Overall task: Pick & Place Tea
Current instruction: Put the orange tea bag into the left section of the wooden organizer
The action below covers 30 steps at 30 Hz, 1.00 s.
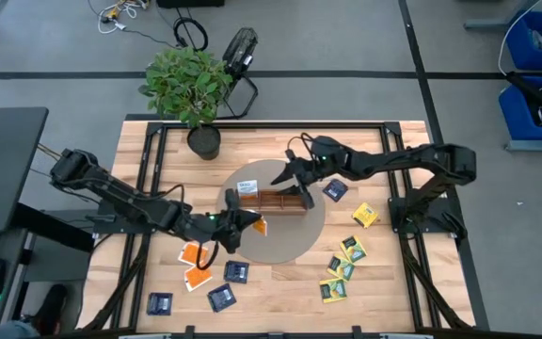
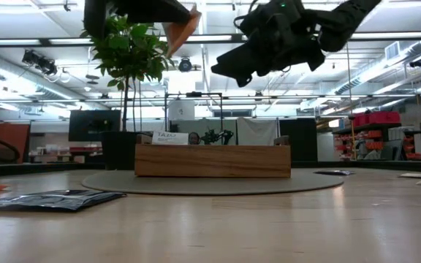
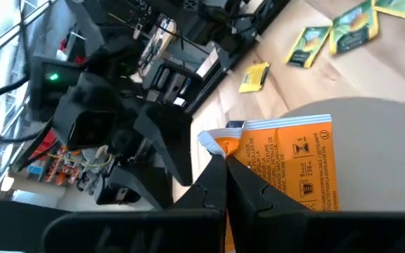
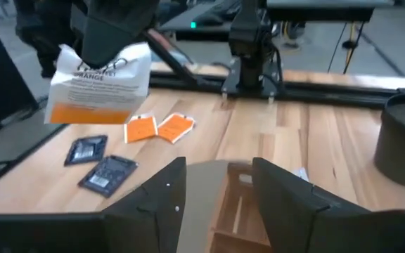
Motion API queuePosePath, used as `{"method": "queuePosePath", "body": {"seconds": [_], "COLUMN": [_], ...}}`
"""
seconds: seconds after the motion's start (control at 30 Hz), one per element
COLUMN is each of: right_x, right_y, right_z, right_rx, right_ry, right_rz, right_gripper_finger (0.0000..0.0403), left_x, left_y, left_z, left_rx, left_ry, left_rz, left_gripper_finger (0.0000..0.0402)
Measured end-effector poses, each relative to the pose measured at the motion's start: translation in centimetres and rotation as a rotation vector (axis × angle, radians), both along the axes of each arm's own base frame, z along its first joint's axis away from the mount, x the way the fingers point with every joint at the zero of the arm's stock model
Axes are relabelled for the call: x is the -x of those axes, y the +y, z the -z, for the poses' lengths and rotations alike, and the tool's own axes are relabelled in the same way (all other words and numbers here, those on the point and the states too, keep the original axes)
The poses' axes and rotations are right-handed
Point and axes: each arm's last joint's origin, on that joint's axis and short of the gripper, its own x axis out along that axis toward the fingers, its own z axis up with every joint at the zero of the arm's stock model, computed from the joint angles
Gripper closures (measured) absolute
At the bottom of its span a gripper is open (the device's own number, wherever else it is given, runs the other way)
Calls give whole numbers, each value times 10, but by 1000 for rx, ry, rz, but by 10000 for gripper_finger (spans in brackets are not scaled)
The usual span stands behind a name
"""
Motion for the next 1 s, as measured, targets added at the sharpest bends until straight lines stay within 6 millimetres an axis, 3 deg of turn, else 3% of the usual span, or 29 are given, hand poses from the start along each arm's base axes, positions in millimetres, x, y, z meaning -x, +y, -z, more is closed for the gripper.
{"method": "queuePosePath", "body": {"seconds": [0.23, 0.4, 1.0], "right_x": [-15, -19, -21], "right_y": [-4, -2, 3], "right_z": [-9, -15, -26], "right_rx": [-12, -30, -28], "right_ry": [104, 41, -119], "right_rz": [-23, -159, -368], "right_gripper_finger": [232, 232, 232], "left_x": [-1, -3, -17], "left_y": [2, 0, 19], "left_z": [3, 0, -20], "left_rx": [-82, -120, -172], "left_ry": [63, 41, -147], "left_rz": [87, 153, 385], "left_gripper_finger": [400, 400, 401]}}
